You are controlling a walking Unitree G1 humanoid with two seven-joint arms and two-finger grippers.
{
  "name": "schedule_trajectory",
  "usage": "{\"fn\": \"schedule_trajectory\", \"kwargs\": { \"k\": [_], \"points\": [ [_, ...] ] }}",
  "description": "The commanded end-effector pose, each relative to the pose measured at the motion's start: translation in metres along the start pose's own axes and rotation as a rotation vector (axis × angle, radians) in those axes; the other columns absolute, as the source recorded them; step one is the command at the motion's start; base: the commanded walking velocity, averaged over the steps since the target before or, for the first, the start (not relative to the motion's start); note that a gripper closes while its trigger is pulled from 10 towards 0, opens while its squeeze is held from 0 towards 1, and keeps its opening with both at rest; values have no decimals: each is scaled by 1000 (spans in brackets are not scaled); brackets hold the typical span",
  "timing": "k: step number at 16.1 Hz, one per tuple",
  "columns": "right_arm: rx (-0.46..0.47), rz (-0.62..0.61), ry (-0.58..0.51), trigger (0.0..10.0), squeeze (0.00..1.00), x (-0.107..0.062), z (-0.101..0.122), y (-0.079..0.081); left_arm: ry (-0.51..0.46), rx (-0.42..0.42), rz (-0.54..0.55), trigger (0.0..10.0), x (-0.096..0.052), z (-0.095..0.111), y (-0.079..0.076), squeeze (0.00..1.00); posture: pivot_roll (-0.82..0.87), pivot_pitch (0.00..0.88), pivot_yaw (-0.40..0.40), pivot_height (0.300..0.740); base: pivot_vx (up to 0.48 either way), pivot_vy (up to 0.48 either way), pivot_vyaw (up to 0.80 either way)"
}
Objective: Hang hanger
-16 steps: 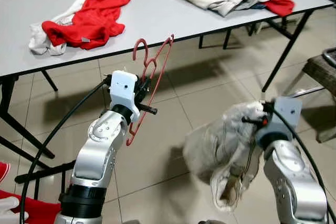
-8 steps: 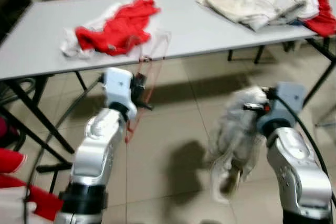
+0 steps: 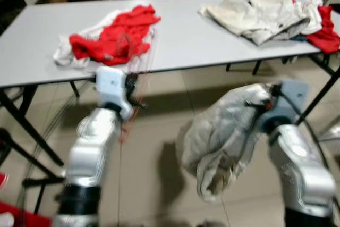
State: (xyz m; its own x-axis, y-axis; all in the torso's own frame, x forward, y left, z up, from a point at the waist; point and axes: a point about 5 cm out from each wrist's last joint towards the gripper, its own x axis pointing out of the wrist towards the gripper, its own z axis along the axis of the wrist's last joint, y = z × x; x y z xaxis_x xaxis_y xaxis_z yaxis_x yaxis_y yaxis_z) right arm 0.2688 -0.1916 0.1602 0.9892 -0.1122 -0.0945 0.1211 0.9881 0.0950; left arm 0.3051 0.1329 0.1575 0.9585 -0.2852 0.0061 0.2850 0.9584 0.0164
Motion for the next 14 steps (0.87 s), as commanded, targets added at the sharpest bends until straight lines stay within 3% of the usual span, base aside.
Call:
{"fn": "schedule_trajectory", "kwargs": {
  "k": [1,5,10,14],
  "points": [
    [4,27,-71,10000,0,1,16,7,-26,14,21,10000,-1,7,7,0,-24,24,4,740,360,0,0],
    [15,33,-63,10000,0,0,15,9,-32,19,32,10000,-1,9,9,0,-23,24,4,740,362,0,0],
    [35,44,-61,10000,0,-2,14,13,-59,-64,73,10000,5,16,11,0,-24,19,10,740,316,0,0],
    [48,41,-57,10000,0,-3,12,14,-62,-90,93,10000,6,17,13,0,-24,16,21,740,62,0,0]
  ]
}}
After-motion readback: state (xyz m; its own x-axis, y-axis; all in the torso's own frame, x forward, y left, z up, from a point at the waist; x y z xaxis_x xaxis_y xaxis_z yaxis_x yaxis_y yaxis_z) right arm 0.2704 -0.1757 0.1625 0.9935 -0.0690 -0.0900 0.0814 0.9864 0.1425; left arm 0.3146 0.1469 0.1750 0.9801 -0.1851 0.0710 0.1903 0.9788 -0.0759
